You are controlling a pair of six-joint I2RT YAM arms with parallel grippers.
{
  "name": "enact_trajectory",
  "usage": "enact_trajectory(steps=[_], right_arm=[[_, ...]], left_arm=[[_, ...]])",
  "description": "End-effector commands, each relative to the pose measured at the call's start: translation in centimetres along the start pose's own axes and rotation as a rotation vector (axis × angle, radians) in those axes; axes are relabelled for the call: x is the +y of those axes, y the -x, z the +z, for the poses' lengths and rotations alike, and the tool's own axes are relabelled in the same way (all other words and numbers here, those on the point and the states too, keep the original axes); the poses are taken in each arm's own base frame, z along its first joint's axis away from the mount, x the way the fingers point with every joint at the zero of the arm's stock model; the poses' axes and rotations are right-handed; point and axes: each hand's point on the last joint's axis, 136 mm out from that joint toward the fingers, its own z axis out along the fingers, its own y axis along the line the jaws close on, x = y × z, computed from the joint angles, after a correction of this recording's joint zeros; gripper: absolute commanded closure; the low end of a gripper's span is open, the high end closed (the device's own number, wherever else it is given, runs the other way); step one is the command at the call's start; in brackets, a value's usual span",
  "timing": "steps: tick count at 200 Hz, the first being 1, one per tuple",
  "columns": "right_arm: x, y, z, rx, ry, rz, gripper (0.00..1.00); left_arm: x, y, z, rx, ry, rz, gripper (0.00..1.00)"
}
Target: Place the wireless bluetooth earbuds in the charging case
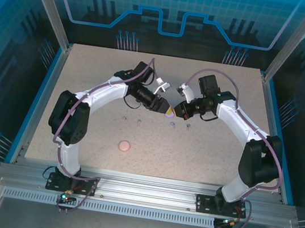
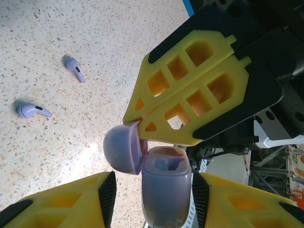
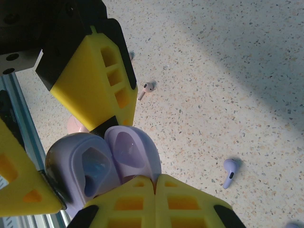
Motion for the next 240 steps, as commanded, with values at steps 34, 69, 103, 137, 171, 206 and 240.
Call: enact_trajectory(steps=[34, 69, 103, 137, 171, 206, 240], right_arm=[[0.9, 0.6, -0.3, -0.011, 0.032, -0.019, 1.0], [0.9, 0.6, -0.3, -0.012, 0.032, -0.02, 1.0], [0.8, 0.6, -0.4, -0.014, 0.033, -0.018, 1.0], [0.6, 0.6, -0.3, -0.014, 0.029, -0.011, 1.0], [0.4, 1.0, -0.6, -0.03, 0.014, 0.004, 1.0], [-0.3, 2.2, -2.8, -0.094, -0.056, 0.068, 0.53], [-0.5, 3.6, -7.4, -0.196, -0.118, 0.187, 0.36]], left_arm=[[0.3, -0.5, 0.5, 0.015, -0.036, -0.042, 0.55], [0.0, -0.5, 0.9, 0.025, -0.043, -0.042, 0.58], [0.0, -0.7, 1.1, 0.033, -0.046, -0.044, 0.62], [0.1, -0.9, 1.1, 0.037, -0.047, -0.046, 0.73], [0.1, -1.0, 1.1, 0.038, -0.045, -0.051, 0.87], [0.6, -0.9, 0.9, 0.02, -0.011, -0.039, 1.0], [1.9, 0.4, -0.7, -0.105, 0.084, -0.01, 1.0]])
